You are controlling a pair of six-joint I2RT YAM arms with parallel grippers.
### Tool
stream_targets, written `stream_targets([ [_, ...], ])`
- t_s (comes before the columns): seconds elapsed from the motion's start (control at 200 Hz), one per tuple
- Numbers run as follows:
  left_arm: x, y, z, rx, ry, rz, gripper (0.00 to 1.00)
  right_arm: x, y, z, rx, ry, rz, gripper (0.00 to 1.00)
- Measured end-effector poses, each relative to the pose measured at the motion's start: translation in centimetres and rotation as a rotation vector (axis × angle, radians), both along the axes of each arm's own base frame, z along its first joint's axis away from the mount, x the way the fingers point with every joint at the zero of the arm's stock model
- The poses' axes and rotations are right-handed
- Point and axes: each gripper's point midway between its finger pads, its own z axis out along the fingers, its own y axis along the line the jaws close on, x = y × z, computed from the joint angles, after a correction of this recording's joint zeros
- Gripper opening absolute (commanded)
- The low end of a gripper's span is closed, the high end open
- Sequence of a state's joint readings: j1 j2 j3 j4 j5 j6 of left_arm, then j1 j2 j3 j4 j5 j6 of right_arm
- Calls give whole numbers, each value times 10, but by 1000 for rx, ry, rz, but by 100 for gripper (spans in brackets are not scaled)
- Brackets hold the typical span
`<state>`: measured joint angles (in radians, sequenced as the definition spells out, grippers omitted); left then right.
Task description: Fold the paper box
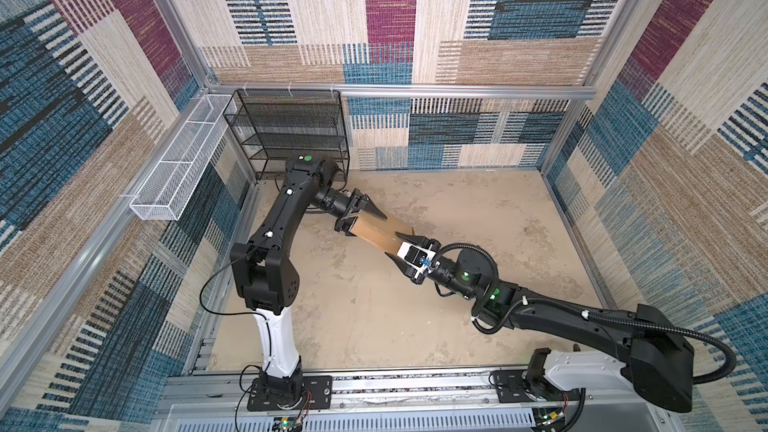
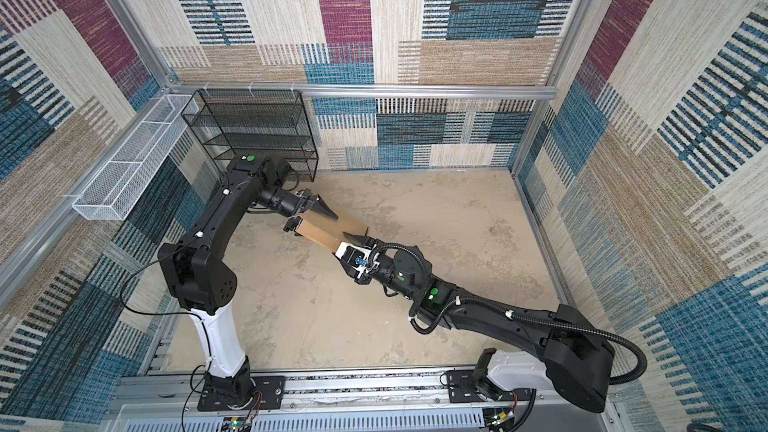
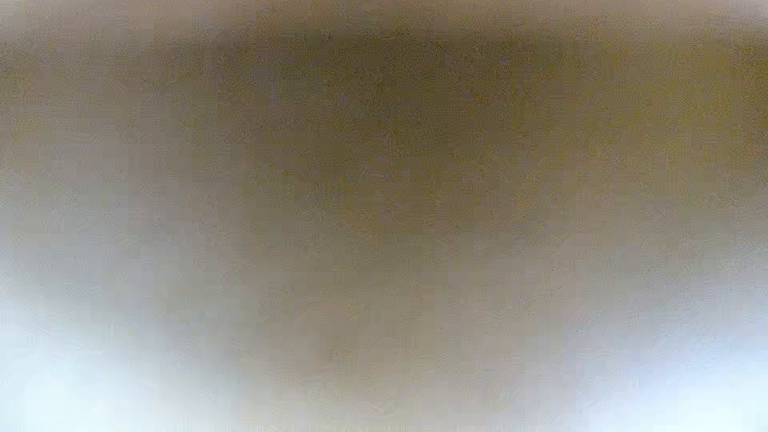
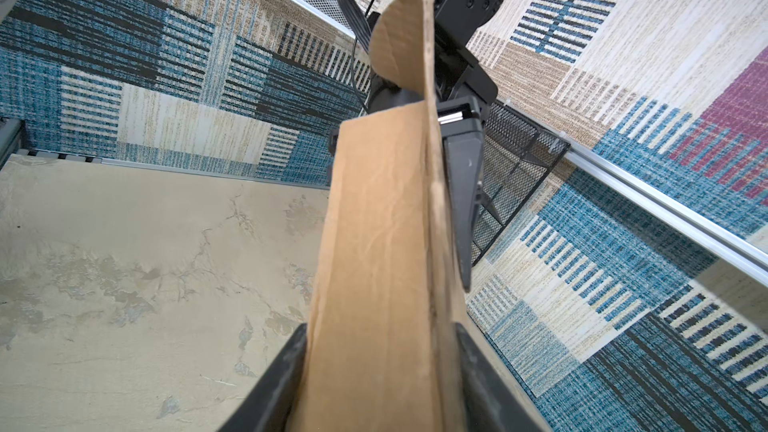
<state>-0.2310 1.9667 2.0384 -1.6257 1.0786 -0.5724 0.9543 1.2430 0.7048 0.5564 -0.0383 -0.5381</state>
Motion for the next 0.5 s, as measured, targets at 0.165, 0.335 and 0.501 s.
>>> stream_targets([
  [0.165,-2,0,4,-6,-7,2,99,-2,1,0,-2,1,10,32],
  [0.335,-2,1,4,-7,-9,3,98,-5,-1,2,0,0,16,31],
  [0.501,8,14,1,2,-9,40,99,-7,-3,3,-4,2,19,30],
])
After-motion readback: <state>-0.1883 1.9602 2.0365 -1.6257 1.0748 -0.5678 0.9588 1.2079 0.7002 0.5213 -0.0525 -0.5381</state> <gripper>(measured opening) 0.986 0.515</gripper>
